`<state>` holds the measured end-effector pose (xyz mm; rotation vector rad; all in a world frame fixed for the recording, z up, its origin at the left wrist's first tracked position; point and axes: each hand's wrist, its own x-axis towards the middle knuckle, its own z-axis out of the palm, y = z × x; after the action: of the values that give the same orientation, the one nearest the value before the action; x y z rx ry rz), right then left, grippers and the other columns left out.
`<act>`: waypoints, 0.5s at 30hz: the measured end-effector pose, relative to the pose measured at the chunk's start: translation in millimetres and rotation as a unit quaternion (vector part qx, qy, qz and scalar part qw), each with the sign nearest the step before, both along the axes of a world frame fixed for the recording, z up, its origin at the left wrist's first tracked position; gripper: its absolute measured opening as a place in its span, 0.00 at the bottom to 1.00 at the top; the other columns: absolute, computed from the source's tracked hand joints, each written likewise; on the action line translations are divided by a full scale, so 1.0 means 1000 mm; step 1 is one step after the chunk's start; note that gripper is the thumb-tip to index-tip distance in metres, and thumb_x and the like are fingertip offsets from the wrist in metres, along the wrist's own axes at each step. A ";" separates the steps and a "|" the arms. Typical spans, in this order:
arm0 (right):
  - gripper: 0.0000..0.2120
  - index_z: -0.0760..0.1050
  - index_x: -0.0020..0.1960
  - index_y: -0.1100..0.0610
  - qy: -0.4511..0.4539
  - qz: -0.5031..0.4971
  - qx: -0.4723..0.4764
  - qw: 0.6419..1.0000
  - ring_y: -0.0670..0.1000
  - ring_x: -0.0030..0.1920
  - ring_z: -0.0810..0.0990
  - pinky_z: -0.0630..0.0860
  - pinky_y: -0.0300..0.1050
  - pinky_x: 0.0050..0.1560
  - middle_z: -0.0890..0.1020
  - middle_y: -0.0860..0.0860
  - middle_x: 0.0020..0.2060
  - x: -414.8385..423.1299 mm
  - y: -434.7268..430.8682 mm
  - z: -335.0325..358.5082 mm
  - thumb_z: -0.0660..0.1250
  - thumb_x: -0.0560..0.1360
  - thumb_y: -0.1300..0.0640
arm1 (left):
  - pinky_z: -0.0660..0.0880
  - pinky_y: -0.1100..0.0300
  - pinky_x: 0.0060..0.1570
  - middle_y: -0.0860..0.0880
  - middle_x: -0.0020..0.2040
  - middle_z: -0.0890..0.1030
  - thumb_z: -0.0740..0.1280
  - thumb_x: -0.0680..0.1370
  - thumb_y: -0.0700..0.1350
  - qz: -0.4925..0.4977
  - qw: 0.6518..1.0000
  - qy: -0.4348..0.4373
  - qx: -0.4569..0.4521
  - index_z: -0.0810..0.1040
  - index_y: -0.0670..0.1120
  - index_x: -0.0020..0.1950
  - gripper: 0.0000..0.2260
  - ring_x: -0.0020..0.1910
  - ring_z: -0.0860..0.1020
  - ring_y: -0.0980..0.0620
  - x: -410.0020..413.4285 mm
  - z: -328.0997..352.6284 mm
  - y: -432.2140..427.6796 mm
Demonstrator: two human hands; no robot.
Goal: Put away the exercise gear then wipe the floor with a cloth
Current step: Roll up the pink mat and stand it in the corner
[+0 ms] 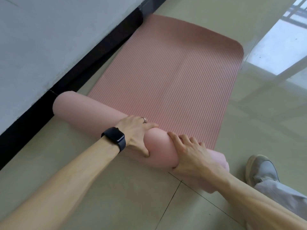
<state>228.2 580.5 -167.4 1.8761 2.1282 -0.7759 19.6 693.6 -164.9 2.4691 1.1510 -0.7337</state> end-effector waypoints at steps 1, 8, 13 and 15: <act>0.53 0.46 0.76 0.39 0.013 -0.003 -0.044 0.999 0.57 0.59 0.73 0.72 0.58 0.57 0.70 0.47 0.63 0.006 0.010 0.002 0.72 0.59 0.36 | 0.64 0.49 0.71 0.51 0.73 0.69 0.65 0.62 0.75 0.013 0.999 -0.037 0.032 0.58 0.62 0.77 0.46 0.71 0.68 0.48 -0.009 -0.001 -0.009; 0.48 0.64 0.72 0.42 0.074 0.008 -0.230 0.970 0.52 0.60 0.77 0.78 0.53 0.58 0.76 0.45 0.59 0.039 0.096 0.004 0.79 0.54 0.43 | 0.45 0.29 0.73 0.48 0.82 0.43 0.48 0.71 0.79 0.043 0.985 -0.045 0.160 0.35 0.60 0.79 0.44 0.80 0.38 0.46 -0.048 -0.024 -0.032; 0.49 0.60 0.77 0.55 0.039 -0.003 -0.185 0.982 0.57 0.67 0.72 0.76 0.53 0.63 0.71 0.53 0.69 0.041 0.133 0.013 0.76 0.60 0.51 | 0.46 0.33 0.74 0.52 0.82 0.51 0.44 0.68 0.80 0.052 0.990 -0.014 0.134 0.36 0.61 0.79 0.45 0.80 0.43 0.49 -0.014 -0.011 0.027; 0.45 0.54 0.79 0.54 0.005 0.041 -0.100 0.994 0.59 0.70 0.68 0.73 0.55 0.65 0.66 0.54 0.72 0.037 0.135 0.019 0.70 0.67 0.52 | 0.46 0.33 0.74 0.51 0.81 0.55 0.43 0.68 0.80 0.099 0.987 -0.013 0.125 0.40 0.60 0.80 0.45 0.80 0.45 0.48 0.002 -0.007 0.051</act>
<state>264.9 715.5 -148.7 1.6762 2.0338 -0.9448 21.9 744.3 -171.5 2.5014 1.5357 -0.5272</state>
